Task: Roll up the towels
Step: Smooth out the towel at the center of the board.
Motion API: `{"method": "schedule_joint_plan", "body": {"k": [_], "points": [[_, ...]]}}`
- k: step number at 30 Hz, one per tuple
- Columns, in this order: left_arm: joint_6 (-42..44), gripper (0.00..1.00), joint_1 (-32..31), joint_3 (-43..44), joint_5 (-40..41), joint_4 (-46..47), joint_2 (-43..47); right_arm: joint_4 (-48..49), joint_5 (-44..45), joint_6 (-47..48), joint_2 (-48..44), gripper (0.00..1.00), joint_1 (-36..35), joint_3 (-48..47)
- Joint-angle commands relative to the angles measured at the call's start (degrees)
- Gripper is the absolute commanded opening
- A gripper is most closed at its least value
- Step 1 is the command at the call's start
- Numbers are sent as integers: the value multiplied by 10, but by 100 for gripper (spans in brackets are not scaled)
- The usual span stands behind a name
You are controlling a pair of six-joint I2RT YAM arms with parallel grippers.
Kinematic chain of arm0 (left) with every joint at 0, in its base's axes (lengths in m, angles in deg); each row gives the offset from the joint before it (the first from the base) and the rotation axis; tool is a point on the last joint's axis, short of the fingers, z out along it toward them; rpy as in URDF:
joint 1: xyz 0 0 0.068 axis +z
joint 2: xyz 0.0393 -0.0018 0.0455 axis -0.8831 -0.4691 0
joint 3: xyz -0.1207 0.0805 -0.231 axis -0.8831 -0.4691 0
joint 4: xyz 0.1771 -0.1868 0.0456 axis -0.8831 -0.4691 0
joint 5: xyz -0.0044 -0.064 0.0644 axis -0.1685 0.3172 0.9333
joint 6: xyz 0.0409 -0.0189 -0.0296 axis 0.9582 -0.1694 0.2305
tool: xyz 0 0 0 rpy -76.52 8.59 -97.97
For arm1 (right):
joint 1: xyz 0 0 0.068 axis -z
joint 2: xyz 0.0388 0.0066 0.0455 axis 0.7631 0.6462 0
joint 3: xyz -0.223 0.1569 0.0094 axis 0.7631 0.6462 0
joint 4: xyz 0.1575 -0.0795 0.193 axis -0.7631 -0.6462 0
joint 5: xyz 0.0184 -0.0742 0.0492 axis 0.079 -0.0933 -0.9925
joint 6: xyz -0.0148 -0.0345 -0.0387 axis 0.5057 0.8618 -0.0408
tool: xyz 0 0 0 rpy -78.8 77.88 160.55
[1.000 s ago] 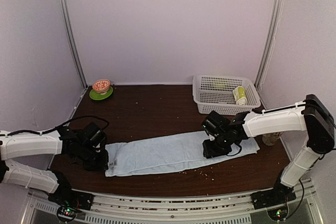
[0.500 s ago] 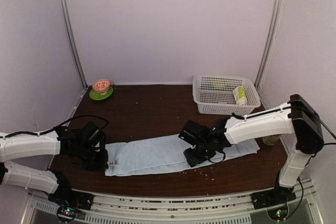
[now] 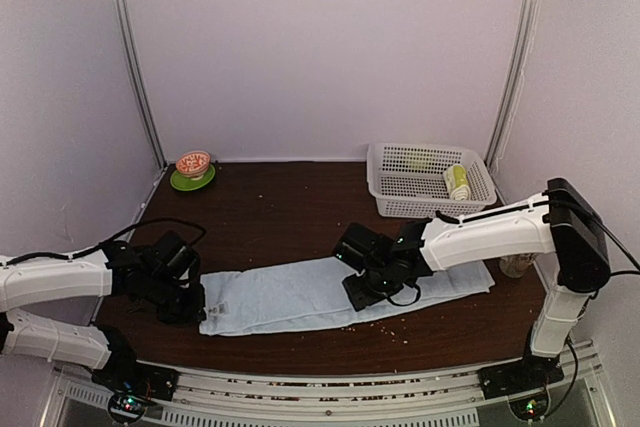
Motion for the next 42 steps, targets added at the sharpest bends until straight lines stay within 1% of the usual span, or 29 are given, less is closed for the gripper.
{"method": "schedule_joint_plan", "body": {"k": [1,5,13,18,25,28,32,37,42], "points": [[7,0,3,15,8,-2,-2,0,4,-5,10,48,-9,-28],[9,0,3,17,8,-2,-3,-5,0,-2,33,41,-17,-46],[9,0,3,16,9,-2,-2,-29,1,-6,80,34,-20,-68],[9,0,3,15,8,-2,0,-31,7,-10,83,18,-20,-69],[10,0,3,15,12,-4,0,-31,17,-19,52,5,-20,-66],[11,0,3,17,13,-5,1,-35,21,-22,40,5,-20,-66],[13,0,3,20,16,-7,0,-38,21,-24,26,8,-20,-66],[14,0,3,22,15,-8,0,-41,20,-23,23,7,-20,-71],[14,0,3,23,16,-10,2,-41,17,-24,22,11,-19,-73]]}}
